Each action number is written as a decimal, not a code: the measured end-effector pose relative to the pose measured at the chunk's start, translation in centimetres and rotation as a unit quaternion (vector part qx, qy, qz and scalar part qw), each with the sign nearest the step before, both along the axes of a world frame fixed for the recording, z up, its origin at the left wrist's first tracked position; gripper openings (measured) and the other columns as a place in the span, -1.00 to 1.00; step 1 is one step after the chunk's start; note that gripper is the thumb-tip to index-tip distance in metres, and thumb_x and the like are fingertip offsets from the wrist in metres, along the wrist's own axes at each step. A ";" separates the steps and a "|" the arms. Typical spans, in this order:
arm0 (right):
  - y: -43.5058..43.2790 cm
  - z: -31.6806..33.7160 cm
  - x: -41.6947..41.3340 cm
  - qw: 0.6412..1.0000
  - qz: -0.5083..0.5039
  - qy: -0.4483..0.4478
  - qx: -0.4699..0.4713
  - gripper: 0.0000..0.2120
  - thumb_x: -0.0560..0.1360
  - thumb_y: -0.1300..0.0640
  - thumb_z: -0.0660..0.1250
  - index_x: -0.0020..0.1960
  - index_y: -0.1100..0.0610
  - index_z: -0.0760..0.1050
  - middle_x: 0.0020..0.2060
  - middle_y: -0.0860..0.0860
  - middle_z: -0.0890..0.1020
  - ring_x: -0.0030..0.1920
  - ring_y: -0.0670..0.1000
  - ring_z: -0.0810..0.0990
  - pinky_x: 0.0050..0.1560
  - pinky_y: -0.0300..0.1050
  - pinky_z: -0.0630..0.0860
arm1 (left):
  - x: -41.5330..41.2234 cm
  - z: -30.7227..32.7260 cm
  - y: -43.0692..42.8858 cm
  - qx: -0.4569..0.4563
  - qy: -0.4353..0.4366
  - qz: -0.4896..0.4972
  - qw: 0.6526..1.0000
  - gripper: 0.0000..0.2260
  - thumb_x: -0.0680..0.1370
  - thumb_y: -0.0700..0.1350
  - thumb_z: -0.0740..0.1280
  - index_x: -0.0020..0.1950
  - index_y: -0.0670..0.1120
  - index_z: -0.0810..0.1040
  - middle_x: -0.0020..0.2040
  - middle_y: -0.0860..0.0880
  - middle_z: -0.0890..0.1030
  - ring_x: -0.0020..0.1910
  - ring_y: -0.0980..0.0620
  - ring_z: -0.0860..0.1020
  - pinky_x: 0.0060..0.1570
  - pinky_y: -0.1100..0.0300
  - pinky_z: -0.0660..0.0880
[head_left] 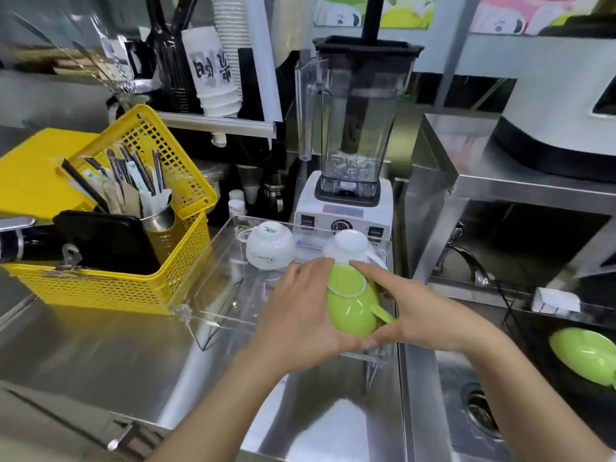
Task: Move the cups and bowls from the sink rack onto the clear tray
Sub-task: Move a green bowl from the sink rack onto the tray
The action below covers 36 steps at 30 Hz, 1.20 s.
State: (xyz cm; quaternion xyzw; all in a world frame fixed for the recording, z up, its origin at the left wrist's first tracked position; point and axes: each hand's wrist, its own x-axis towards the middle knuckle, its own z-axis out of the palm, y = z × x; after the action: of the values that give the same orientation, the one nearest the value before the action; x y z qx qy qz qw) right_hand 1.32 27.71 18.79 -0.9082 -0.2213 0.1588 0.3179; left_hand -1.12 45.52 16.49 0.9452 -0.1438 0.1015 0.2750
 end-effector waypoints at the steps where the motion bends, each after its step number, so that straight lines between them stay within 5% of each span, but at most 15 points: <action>1: 0.0 -0.1 0.0 1.000 0.001 0.004 -0.012 -0.03 0.24 0.15 0.55 0.45 -0.21 0.06 0.31 -0.30 0.33 0.27 -0.31 0.34 0.22 -0.43 0.23 | 0.0 -0.3 0.0 0.000 0.002 0.004 1.000 -0.10 0.09 0.32 0.49 0.32 0.03 0.26 0.25 0.14 0.39 0.15 0.07 0.29 0.11 0.20 0.27; 4: 0.2 -0.5 0.1 0.999 -0.010 -0.006 -0.045 -0.03 0.25 0.12 0.53 0.45 -0.24 0.02 0.35 -0.23 0.34 0.35 -0.14 0.30 0.29 -0.25 0.25 | 0.1 -1.1 -0.2 -0.007 0.011 0.014 1.000 -0.13 0.07 0.36 0.45 0.27 0.04 0.30 0.20 0.14 0.41 0.13 0.06 0.30 0.14 0.13 0.34; 9: 1.1 -0.1 0.3 0.994 -0.002 -0.038 -0.098 -0.13 0.31 0.13 0.49 0.45 -0.19 0.08 0.08 -0.17 0.43 0.03 -0.04 0.35 0.13 -0.15 0.24 | 0.3 -1.7 0.2 0.007 0.003 0.027 1.000 -0.18 0.13 0.32 0.45 0.27 -0.01 0.31 0.23 0.08 0.42 0.16 0.09 0.27 0.13 0.26 0.19; 13: 1.3 -0.5 0.8 0.993 0.015 -0.065 -0.097 -0.16 0.29 0.15 0.49 0.44 -0.13 0.14 0.30 -0.08 0.49 0.30 0.02 0.41 0.38 0.01 0.20 | 0.1 -2.5 0.0 0.069 -0.030 0.056 0.996 -0.06 0.12 0.45 0.22 0.28 -0.18 0.32 0.23 -0.12 0.48 0.15 -0.12 0.40 0.14 0.04 0.38; 20: -0.1 -0.1 0.7 0.999 -0.015 -0.047 0.000 -0.23 0.43 0.13 0.41 0.48 -0.11 0.05 0.42 -0.03 0.33 0.26 -0.15 0.41 0.21 -0.30 0.31 | 0.5 -1.5 0.2 0.102 -0.046 0.068 0.991 -0.12 0.30 0.51 0.02 0.38 -0.09 0.31 0.33 -0.16 0.44 0.29 -0.17 0.39 0.25 -0.09 0.32; 25: -3.4 0.9 0.0 0.992 -0.060 -0.108 0.022 -0.27 0.43 -0.10 0.36 0.47 -0.18 0.03 0.46 -0.14 0.25 0.35 -0.14 0.35 0.36 -0.11 0.34 | 1.7 0.6 -2.6 0.094 -0.062 0.028 0.993 -0.21 0.35 0.44 0.02 0.39 -0.06 0.32 0.38 -0.13 0.40 0.37 -0.13 0.32 0.31 -0.06 0.27; 36: -17.9 -1.4 -2.0 0.976 -0.206 -0.055 0.046 -0.24 0.42 -0.02 0.40 0.47 -0.17 0.05 0.41 -0.10 0.32 0.22 -0.15 0.39 0.26 -0.18 0.35 | 4.0 -0.6 -18.1 0.095 -0.078 -0.125 0.984 -0.26 0.38 0.40 0.05 0.35 -0.09 0.39 0.33 -0.09 0.46 0.32 -0.10 0.38 0.30 0.00 0.30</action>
State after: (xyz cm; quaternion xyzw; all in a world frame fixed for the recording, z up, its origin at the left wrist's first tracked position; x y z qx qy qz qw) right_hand -0.67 9.78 17.35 -0.9260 -0.0533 0.0289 0.3725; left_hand 2.85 27.38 15.85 0.9308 -0.2910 0.1254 0.1822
